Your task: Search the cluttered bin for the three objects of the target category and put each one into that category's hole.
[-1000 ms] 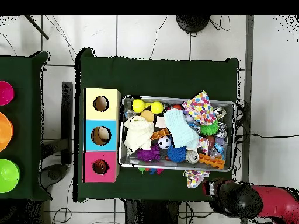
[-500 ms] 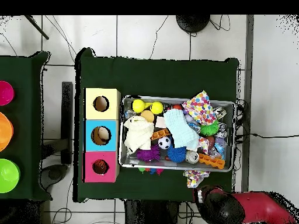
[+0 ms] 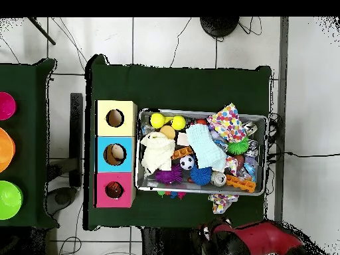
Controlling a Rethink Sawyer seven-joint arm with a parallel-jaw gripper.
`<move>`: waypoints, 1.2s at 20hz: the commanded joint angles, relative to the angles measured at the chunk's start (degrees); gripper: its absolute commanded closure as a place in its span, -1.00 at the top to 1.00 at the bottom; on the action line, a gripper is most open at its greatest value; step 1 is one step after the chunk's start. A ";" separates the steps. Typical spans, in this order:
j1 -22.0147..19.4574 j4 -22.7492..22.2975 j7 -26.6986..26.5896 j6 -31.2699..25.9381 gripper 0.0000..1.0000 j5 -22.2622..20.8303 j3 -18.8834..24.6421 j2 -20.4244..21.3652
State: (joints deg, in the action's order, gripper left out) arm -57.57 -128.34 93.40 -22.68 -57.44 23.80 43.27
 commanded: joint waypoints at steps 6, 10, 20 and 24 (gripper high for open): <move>0.92 3.22 7.03 6.23 1.00 -1.78 -8.21 -6.56; 0.04 3.34 4.89 4.81 1.00 0.40 -7.16 -5.49; -2.44 5.52 0.48 2.03 1.00 1.13 -5.11 -4.09; -0.37 6.67 2.73 3.10 1.00 -0.18 -6.46 -4.96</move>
State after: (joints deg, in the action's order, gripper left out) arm -59.08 -129.09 93.40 -18.98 -57.97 16.66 40.23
